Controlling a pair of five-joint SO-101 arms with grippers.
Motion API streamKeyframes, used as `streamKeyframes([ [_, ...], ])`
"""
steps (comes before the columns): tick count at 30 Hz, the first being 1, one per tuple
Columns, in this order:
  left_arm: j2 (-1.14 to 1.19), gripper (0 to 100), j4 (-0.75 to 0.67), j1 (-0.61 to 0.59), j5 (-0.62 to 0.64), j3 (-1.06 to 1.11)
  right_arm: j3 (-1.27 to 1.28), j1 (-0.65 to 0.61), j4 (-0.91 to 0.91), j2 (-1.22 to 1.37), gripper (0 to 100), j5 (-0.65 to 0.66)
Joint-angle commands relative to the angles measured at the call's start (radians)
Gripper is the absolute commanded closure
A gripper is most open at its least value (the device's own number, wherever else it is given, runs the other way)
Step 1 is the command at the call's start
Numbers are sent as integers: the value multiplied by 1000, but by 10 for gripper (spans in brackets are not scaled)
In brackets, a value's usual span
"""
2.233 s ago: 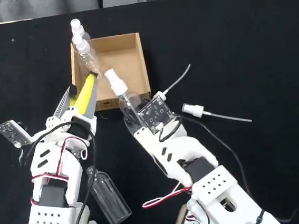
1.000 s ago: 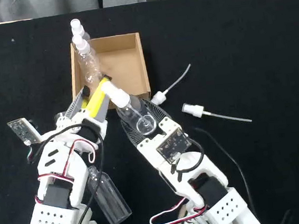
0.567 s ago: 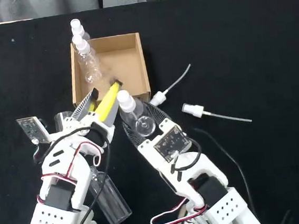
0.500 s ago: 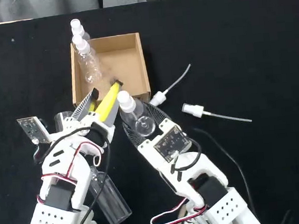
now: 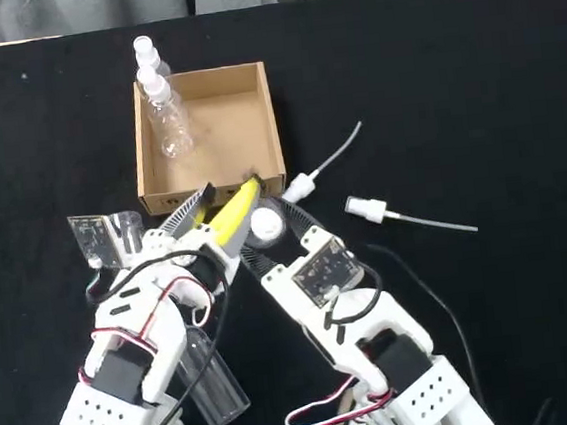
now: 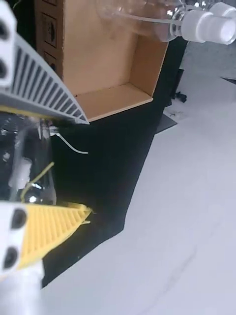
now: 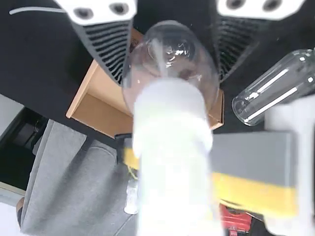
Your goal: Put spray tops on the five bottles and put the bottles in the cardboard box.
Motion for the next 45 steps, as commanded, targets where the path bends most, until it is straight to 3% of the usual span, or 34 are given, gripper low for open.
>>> streamKeyframes([
  [1,-14,762,5,35,-17,-28,-8,44,-6,-21,983,14],
  [9,-14,762,3,33,-15,-28,-8,97,-6,-22,983,14],
  [17,-14,762,-6,-108,46,-56,-8,100,-3,-15,983,14],
  [27,-14,762,-6,-156,38,-56,-8,137,43,-24,983,6],
  [34,-14,762,-3,-188,-57,-45,-8,184,43,-24,983,5],
  [45,-14,762,-2,-285,-61,53,-8,218,38,-24,983,5],
])
